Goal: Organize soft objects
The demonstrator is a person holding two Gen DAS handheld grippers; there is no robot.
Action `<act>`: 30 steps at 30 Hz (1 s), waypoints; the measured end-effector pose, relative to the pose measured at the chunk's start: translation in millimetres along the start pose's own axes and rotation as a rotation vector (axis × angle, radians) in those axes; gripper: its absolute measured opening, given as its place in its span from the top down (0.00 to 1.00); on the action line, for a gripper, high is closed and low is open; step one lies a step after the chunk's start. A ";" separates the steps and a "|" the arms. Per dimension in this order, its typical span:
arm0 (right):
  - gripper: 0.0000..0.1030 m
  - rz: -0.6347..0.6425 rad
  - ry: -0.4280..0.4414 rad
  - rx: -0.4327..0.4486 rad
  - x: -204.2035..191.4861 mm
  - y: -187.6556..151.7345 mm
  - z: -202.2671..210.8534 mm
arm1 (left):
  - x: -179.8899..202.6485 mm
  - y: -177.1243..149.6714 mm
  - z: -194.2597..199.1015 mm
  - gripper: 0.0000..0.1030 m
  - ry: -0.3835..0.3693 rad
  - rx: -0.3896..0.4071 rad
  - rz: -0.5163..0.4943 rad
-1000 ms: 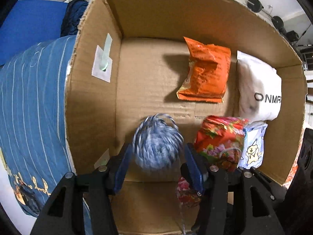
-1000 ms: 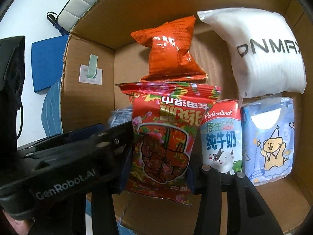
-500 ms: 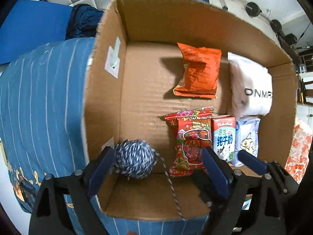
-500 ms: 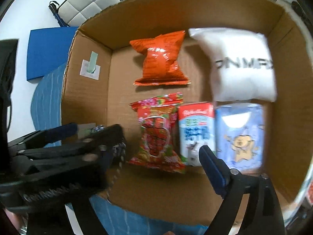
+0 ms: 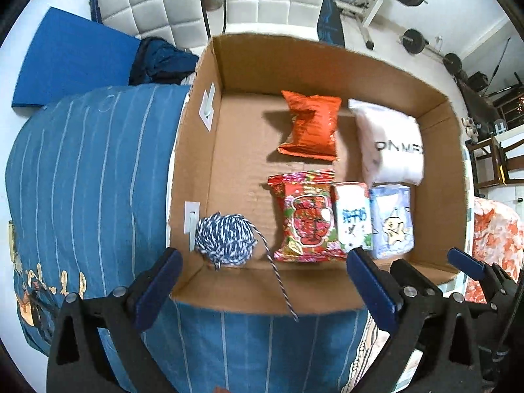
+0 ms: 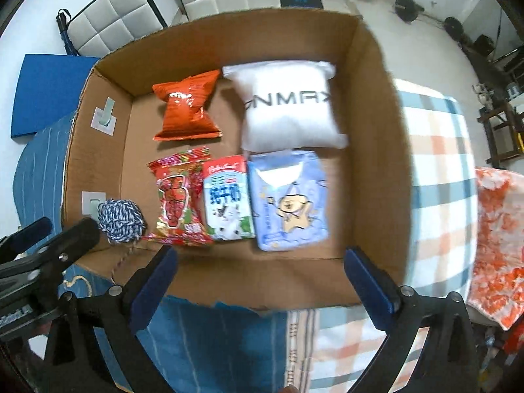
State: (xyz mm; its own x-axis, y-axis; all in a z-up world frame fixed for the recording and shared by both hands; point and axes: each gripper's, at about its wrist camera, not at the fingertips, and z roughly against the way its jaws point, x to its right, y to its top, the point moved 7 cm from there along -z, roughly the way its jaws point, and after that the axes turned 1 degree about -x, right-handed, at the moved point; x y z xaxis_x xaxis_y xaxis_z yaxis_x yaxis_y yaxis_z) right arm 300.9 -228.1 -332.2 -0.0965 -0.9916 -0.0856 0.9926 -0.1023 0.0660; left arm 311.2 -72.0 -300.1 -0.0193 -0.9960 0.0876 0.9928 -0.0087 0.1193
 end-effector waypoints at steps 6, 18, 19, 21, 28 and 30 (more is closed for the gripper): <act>0.00 0.009 -0.052 0.068 10.9 -8.8 31.6 | 5.6 -6.6 29.8 0.00 0.008 0.102 -0.007; 0.00 -0.009 -0.010 0.183 19.7 -40.7 115.4 | 12.2 -34.5 117.0 0.00 -0.012 0.274 0.003; 0.00 -0.006 -0.011 0.203 20.3 -47.1 126.9 | 13.1 -39.9 128.1 0.00 -0.008 0.297 0.002; 0.00 -0.001 -0.008 0.237 22.2 -61.0 149.3 | 15.4 -49.7 145.5 0.00 -0.002 0.334 0.004; 0.00 0.006 0.051 0.339 26.2 -116.1 224.0 | 26.4 -94.0 214.3 0.00 0.036 0.460 -0.018; 0.00 0.010 0.065 0.362 25.6 -133.4 240.2 | 28.0 -105.4 226.5 0.00 0.050 0.469 -0.024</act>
State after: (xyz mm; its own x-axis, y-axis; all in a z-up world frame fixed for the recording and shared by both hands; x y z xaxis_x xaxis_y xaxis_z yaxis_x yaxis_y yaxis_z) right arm 148.2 -258.7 -104.5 -0.0710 -0.9869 -0.1451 0.9016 -0.1257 0.4139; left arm 179.3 -78.8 -86.3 -0.0244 -0.9992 0.0332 0.8312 -0.0018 0.5559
